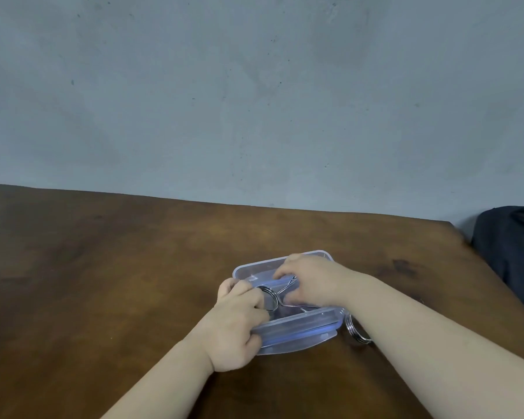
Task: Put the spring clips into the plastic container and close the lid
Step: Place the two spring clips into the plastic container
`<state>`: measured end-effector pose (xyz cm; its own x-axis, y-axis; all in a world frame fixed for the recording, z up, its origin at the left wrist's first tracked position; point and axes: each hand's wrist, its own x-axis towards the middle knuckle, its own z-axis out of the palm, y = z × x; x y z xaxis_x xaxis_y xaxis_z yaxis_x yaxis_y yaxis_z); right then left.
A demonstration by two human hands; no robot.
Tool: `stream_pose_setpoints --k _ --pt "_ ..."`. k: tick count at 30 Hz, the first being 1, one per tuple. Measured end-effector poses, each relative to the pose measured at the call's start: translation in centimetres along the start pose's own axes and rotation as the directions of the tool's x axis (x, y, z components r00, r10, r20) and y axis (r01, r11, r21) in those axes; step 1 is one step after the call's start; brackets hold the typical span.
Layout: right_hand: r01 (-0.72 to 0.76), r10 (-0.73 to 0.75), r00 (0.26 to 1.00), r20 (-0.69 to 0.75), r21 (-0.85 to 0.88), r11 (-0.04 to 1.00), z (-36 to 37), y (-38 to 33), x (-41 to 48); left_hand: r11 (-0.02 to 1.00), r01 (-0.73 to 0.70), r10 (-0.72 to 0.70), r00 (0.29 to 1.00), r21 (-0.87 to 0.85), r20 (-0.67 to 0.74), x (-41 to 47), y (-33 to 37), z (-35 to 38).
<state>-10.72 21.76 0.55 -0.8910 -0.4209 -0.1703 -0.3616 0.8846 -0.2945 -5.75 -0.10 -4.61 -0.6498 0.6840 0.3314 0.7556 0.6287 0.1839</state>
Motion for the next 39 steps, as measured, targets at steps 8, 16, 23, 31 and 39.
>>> stream_pose_setpoints --k 8,16,23,31,39 --pt "-0.053 0.128 0.899 -0.418 0.187 0.981 -2.1 5.9 -8.0 0.996 0.083 -0.081 0.994 0.019 -0.069 -1.5 0.7 0.8" --pt "-0.350 0.350 0.934 -0.068 0.023 0.937 2.2 8.1 -12.9 0.898 0.362 -0.429 0.845 -0.251 -0.318 -1.8 3.2 2.1" --pt "-0.333 0.327 0.936 -0.131 -0.030 0.942 4.7 9.6 -13.8 0.756 0.463 -0.576 0.806 -0.462 -0.136 -2.3 3.4 2.7" --pt "-0.238 0.295 0.945 -0.142 0.324 0.916 3.6 11.7 -15.5 0.724 0.483 -0.604 0.789 -0.494 -0.114 -2.2 3.2 2.8" --pt "0.064 0.043 0.943 -0.329 0.307 0.950 -4.4 4.4 -10.5 0.678 0.484 -0.620 0.781 -0.553 -0.076 -2.4 2.5 3.1"
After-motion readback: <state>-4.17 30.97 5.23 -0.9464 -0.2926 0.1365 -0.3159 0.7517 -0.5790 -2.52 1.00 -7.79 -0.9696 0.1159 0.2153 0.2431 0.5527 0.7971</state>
